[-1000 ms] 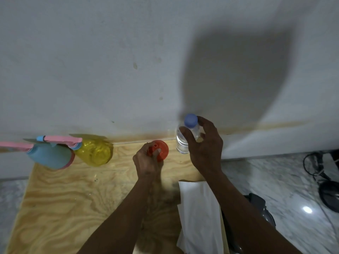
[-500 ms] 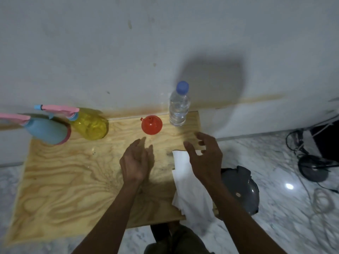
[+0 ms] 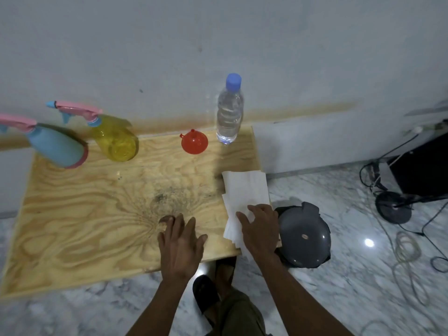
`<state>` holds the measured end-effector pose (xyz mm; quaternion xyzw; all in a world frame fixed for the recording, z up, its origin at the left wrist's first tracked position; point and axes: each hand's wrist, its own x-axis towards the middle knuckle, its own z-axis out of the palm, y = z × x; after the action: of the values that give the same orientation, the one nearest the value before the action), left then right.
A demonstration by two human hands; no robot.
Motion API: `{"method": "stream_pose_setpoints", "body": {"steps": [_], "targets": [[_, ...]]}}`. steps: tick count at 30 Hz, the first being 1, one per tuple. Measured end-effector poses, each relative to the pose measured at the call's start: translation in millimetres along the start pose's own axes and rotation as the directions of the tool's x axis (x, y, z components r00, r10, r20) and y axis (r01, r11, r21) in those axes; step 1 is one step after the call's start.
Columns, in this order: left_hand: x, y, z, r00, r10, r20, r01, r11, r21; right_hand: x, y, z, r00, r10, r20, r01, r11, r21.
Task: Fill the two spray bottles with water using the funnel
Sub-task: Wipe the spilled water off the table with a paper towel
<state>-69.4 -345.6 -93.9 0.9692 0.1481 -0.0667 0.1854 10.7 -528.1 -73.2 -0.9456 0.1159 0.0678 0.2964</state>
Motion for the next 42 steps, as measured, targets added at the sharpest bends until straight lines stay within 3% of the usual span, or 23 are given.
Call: {"method": "stream_pose_setpoints", "body": {"steps": [9,19,23,29,34,39,42], "targets": [[-6,-6,16,1.000,-0.007,-0.014,0.007,1.000,-0.007,-1,18,16,0.985,-0.096,-0.144,0.098,0.995,0.010],[-6,-3,12,1.000,-0.019,-0.009,0.018,0.997,-0.076,-4,-2,-39,0.978,0.012,-0.207,0.077,0.906,0.416],[-6,-4,11,1.000,-0.015,-0.012,0.014,0.997,-0.081,1,-11,-62,0.987,0.090,-0.137,0.002,0.827,0.563],[-8,-1,7,0.999,-0.034,0.033,0.037,0.995,-0.088,-2,-20,-70,0.984,0.171,0.039,-0.156,0.750,0.642],[-10,-2,5,0.998,-0.039,0.047,0.044,0.993,-0.109,-21,-34,-61,0.968,0.101,0.228,-0.237,0.652,0.720],[-14,-24,-15,0.989,0.035,-0.143,-0.062,0.980,-0.191,-33,-59,-33,0.977,0.011,0.211,-0.146,0.757,0.636],[-21,-60,-35,0.973,-0.048,-0.227,-0.010,0.970,-0.244,-33,-82,-9,0.982,-0.022,0.187,-0.099,0.787,0.609]]}}
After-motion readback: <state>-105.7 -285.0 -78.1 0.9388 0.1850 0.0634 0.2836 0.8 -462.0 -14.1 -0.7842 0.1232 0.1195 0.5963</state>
